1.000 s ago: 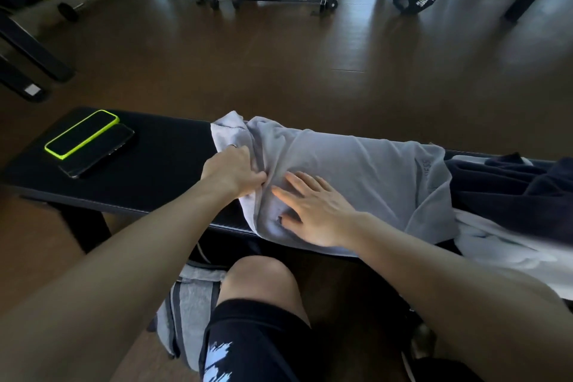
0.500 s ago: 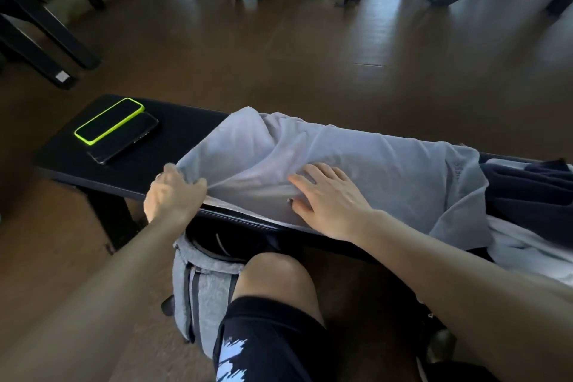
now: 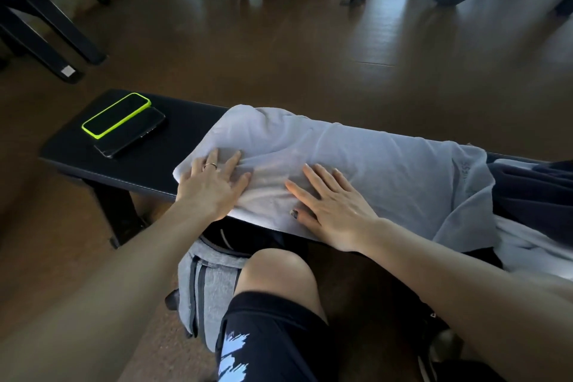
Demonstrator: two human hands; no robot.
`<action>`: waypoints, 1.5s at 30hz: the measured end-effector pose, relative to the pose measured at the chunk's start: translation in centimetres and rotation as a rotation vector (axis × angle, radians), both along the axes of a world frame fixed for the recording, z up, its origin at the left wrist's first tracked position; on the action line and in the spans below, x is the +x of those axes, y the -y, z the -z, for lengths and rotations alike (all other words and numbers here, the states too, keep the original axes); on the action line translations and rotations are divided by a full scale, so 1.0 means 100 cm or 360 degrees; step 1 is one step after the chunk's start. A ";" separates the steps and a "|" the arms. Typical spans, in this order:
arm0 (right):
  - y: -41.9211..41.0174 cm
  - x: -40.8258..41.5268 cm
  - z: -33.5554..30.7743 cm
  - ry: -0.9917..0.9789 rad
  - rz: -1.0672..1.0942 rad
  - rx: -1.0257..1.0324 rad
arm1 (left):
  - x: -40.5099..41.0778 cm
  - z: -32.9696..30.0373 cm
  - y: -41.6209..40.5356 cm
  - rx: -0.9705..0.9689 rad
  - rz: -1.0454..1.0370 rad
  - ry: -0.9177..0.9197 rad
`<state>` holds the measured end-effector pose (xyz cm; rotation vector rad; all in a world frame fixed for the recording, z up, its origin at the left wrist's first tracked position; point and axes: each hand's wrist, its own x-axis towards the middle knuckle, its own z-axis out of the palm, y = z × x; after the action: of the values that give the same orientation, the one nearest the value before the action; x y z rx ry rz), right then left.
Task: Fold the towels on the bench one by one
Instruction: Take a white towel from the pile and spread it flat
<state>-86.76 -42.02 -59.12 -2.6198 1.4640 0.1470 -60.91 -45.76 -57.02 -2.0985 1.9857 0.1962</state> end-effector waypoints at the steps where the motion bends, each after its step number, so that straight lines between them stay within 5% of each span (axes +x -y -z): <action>1: 0.000 0.000 -0.001 0.0001 0.0001 0.0009 | 0.001 -0.002 -0.002 -0.0031 0.0012 0.0132; 5: 0.005 0.002 -0.008 0.0040 0.0048 0.0052 | 0.014 -0.007 0.001 -0.0169 0.0020 0.0209; 15: 0.008 0.001 0.000 0.0014 0.0077 0.0055 | 0.034 -0.021 0.013 -0.0267 -0.0865 -0.0751; 25: 0.006 0.000 -0.006 0.0037 0.0083 0.0103 | 0.075 -0.028 0.001 -0.0075 -0.0879 -0.0688; 30: 0.006 0.001 -0.008 0.0043 0.0081 0.0117 | 0.069 -0.032 -0.004 -0.0253 -0.0597 0.0010; 35: 0.020 0.001 -0.019 0.0318 0.0279 0.0094 | 0.006 -0.032 0.031 -0.0416 0.0077 -0.0181; 40: 0.035 -0.023 -0.012 0.0246 0.0494 0.0095 | -0.054 -0.019 0.085 -0.0059 -0.0087 -0.0397; 45: 0.037 -0.027 -0.004 0.0123 0.0467 0.0122 | -0.058 -0.008 0.132 0.0015 0.0071 -0.0196</action>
<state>-89.49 -45.71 -58.75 -2.2928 1.7545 0.0674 -66.74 -58.92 -56.27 -2.0802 2.0941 0.3336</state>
